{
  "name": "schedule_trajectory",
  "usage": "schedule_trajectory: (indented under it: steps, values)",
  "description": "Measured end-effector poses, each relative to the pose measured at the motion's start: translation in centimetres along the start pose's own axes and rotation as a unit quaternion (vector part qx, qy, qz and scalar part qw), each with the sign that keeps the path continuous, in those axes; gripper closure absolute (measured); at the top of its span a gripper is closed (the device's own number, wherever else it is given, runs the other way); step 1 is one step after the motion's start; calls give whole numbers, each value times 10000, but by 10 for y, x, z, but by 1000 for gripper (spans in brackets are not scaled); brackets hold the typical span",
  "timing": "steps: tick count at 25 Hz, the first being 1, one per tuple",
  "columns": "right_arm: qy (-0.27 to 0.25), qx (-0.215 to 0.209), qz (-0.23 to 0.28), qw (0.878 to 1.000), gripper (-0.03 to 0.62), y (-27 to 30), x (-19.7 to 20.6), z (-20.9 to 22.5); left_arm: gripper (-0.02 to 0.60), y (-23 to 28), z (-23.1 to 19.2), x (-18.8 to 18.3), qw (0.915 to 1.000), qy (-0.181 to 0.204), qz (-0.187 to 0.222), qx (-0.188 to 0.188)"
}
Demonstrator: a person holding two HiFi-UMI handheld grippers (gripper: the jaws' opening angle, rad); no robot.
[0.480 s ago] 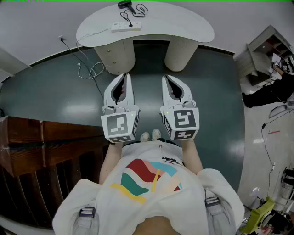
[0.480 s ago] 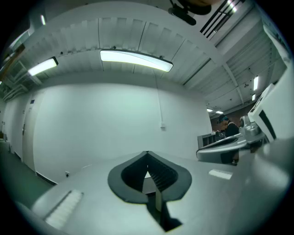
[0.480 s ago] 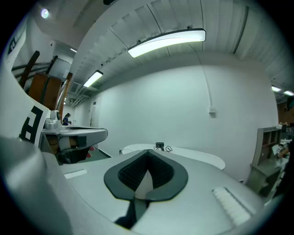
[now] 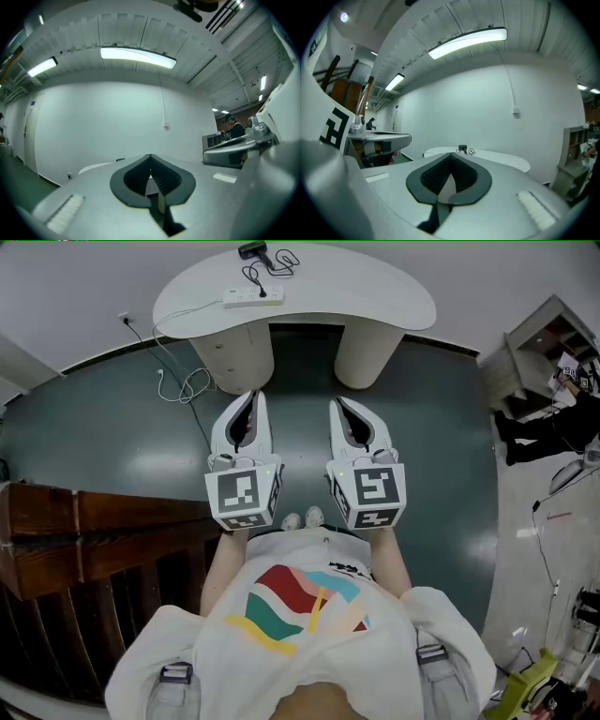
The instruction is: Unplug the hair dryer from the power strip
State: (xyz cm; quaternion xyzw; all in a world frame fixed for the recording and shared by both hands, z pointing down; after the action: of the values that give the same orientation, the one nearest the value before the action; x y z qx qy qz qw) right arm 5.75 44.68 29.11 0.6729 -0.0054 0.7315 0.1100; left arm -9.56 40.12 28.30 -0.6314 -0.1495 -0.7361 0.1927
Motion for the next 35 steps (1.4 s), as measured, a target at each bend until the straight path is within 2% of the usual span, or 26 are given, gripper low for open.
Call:
schedule_trajectory:
  steps: [6,14,21,28,35]
  values:
    - [343,-58,-34,9994,580,2,6,31,583,17,14,18,9990,-94,-428,-49]
    - [407,-343,-291,9982,580,10,28,48,583,30,13,30,9976,-160,-600,-314]
    - [579,-261,-199,9978,580,28,27,73,583,58,3,31,9976,-63,-551,-406]
    - [360,-262,-181,9988,580,65,21,80,581,97,-13,43,9975,-179,-567,-376]
    - [110,-82,-303,9994,580,139,14,95,581,176,-57,70,9965,-359,-665,-348]
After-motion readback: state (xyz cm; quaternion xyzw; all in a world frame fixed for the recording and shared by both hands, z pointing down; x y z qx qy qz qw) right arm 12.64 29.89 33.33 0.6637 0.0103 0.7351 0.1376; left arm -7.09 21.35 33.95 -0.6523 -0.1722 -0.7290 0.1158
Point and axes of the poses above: the fingertips, and each gripper's own axes: y forward along the fingers, z to its right, x out of its underside, the point moved 5 cm from there along -y, backward along the fingers, and after that the axes turned 7 degrees about y, right-handed, at the moved point
